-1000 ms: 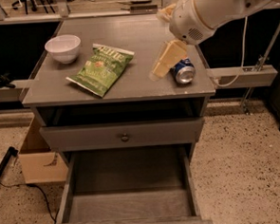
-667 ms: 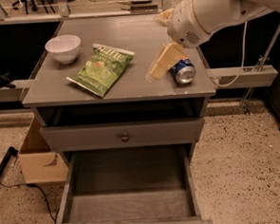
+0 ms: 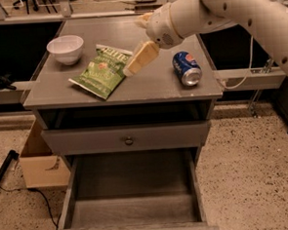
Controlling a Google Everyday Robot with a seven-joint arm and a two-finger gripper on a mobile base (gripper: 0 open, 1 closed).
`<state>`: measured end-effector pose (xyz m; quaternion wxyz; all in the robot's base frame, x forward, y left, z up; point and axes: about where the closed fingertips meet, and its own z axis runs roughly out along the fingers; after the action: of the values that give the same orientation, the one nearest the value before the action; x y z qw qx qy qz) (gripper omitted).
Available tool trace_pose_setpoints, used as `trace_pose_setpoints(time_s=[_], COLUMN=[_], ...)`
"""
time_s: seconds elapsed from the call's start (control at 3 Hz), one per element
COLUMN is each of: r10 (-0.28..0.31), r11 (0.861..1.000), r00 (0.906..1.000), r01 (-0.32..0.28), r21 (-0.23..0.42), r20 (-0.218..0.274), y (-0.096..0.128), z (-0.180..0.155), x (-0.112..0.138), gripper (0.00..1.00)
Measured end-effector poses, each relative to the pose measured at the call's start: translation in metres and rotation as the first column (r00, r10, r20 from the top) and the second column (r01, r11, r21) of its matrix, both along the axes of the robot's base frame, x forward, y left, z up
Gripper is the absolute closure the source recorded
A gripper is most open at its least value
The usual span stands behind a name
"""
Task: Place green jalapeno chip bag into middle drawer
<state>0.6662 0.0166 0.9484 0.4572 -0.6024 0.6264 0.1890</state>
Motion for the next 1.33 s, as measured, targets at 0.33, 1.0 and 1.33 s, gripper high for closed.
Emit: trace_pose_setpoints(time_s=[0.33, 1.0, 1.33], r10=[0.000, -0.057, -0.038], r11=[1.000, 0.998, 0.996], r00=[1.0000, 0.9976, 0.9975], r01=[0.000, 0.058, 0.042], r21=[0.000, -0.022, -0.073], r20=[0.000, 0.038, 0.059], y=[0.000, -0.030, -0.031], z=[0.000, 0.010, 0.019], x=[0.000, 0.000, 0.019], gripper=[0.00, 0.00, 0.00])
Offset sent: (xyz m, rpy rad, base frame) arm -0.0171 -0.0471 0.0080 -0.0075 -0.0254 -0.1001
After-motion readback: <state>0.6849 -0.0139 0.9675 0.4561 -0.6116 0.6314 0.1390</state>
